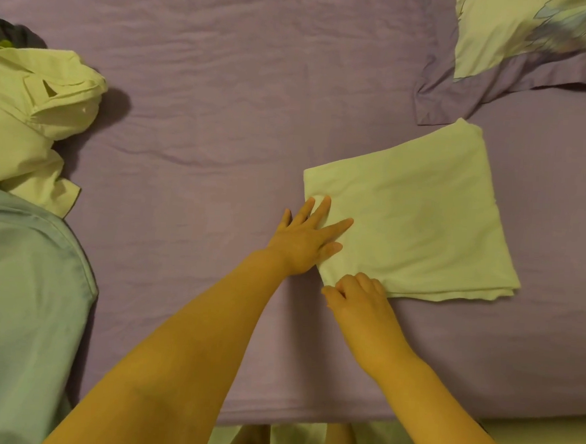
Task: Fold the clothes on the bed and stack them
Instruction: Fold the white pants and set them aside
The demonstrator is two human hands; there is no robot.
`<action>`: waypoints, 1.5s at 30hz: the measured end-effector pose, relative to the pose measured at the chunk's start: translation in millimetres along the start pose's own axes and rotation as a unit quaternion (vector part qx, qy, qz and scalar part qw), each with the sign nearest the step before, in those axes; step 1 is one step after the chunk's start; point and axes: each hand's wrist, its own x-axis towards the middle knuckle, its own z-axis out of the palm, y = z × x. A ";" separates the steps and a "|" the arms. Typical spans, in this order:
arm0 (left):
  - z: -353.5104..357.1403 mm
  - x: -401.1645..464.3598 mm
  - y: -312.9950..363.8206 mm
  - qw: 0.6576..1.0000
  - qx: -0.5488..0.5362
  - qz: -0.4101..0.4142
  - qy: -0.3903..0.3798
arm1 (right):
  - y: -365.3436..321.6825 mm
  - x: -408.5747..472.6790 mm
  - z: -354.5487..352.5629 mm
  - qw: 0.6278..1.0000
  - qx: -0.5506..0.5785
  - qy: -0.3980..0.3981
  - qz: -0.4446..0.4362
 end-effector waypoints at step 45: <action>41.3 -10.5 77.0 0.989 0.035 -0.006 0.142 | 163.2 -42.7 3.5 0.973 0.006 -0.067 0.221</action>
